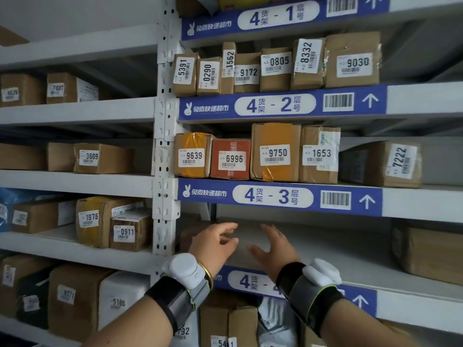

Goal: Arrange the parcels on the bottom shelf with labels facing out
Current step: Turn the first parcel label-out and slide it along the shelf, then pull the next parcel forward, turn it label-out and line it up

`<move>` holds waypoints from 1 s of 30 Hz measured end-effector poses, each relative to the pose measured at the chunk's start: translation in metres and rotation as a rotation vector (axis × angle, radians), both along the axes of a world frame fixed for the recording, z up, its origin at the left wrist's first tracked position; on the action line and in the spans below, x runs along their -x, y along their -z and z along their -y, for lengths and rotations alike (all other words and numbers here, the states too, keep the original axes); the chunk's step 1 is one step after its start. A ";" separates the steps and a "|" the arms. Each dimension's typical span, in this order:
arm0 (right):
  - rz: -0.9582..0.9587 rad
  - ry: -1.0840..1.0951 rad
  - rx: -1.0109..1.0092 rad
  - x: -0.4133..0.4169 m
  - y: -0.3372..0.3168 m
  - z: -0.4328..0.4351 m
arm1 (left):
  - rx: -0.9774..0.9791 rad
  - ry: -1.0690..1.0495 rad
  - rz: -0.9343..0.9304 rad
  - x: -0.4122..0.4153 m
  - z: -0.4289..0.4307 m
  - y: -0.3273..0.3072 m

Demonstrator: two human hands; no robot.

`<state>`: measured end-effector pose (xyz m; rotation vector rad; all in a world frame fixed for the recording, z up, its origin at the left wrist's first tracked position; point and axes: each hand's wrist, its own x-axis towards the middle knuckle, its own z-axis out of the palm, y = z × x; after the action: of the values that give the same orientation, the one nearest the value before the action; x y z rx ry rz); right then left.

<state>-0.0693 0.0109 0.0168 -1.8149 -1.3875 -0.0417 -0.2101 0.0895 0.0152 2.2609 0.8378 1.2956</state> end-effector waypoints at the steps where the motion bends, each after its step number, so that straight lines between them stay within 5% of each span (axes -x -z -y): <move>1: -0.003 0.020 -0.009 -0.012 -0.001 0.010 | 0.007 0.037 -0.008 -0.014 0.009 -0.001; 30: 0.193 0.553 -0.059 -0.224 -0.012 0.207 | 0.213 0.414 -0.154 -0.257 0.134 -0.006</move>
<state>0.1543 -0.1965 0.0287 -2.1338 -0.9552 -0.5504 0.0472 -0.0446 0.0210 2.2267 0.4893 0.8160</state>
